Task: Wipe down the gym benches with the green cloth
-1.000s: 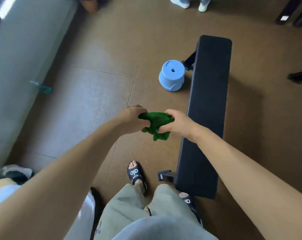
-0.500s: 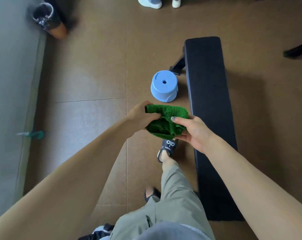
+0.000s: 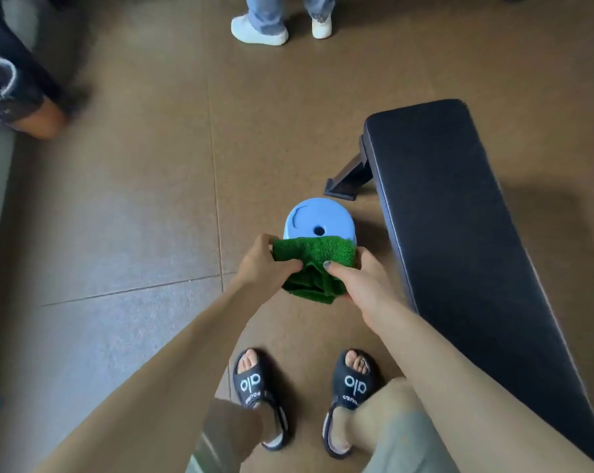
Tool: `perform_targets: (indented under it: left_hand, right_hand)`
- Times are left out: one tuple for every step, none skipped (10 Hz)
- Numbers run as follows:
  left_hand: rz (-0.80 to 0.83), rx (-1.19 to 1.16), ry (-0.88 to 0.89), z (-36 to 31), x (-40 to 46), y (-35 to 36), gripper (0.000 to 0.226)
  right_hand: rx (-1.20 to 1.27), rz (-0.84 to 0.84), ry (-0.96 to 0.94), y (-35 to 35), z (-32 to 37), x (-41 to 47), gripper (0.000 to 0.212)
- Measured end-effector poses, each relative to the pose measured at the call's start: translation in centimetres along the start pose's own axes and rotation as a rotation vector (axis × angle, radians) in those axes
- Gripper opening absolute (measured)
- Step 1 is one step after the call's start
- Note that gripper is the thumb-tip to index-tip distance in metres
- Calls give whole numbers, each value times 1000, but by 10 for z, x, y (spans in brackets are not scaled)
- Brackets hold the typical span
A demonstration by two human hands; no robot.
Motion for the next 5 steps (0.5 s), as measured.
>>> perform_targets:
  left_hand:
    - [27, 48, 77, 39, 85, 31, 49]
    - [33, 116, 156, 77, 166, 63, 61]
    - [39, 154, 237, 112, 238, 95, 67]
    - [75, 165, 267, 137, 286, 119, 74]
    - [92, 191, 280, 165, 308, 135, 79]
  right_hand:
    - [-114, -92, -98, 9, -10, 87, 47]
    - [-190, -140, -143, 16, -25, 180, 39]
    - [-325, -156, -193, 19, -34, 270, 31]
    - [-446, -187, -216, 16, -36, 328, 48]
    - [-534, -293, -170, 9, -42, 358, 58]
Point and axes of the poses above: each hand's wrist, its own x-axis towards the middle knuckle, its own y-axis out of the palm, z = x × y, the point moved 9 cm from there along x, towards the middle knuckle, and after that the axes turned 8 degrees about y, right-handed, at the moved point
